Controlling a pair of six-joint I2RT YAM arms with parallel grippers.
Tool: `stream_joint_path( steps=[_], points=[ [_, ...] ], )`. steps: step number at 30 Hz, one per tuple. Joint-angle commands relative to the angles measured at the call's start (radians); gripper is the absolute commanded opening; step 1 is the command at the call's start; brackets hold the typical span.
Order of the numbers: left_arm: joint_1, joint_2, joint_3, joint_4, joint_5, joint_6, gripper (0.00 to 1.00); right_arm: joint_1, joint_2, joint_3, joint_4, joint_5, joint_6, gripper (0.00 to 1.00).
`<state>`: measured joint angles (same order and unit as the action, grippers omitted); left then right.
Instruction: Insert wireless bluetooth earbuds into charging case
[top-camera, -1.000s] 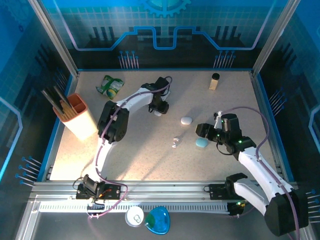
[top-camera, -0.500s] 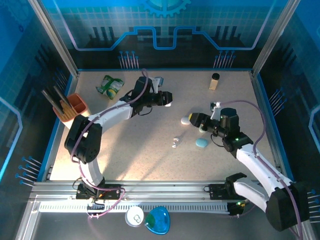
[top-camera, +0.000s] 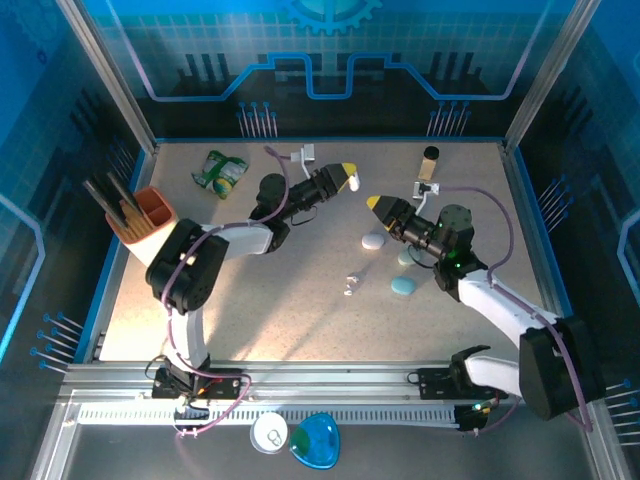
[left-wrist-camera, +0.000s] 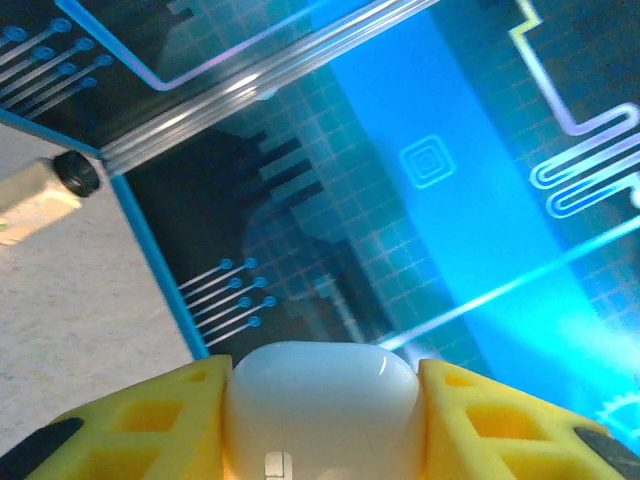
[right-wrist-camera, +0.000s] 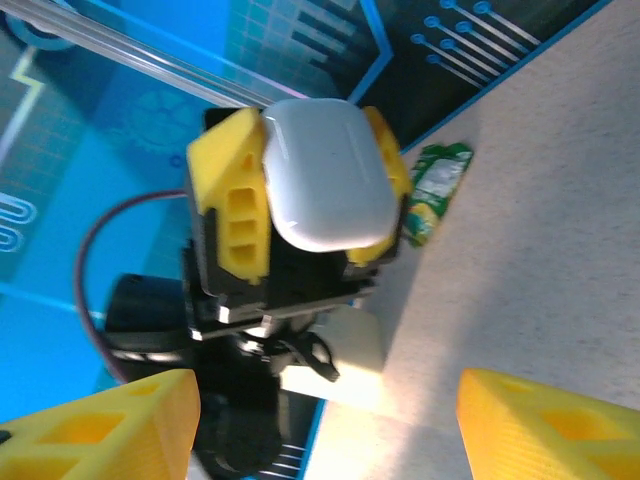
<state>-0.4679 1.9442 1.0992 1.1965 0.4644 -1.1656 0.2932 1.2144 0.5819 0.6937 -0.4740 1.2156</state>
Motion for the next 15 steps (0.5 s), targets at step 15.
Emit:
stream_joint_path(
  steps=[15],
  points=[
    [-0.076, 0.016, 0.048, 0.206, 0.058, -0.053, 0.42, -0.008, 0.238, 0.016, 0.542, -0.059, 0.388, 0.73]
  ],
)
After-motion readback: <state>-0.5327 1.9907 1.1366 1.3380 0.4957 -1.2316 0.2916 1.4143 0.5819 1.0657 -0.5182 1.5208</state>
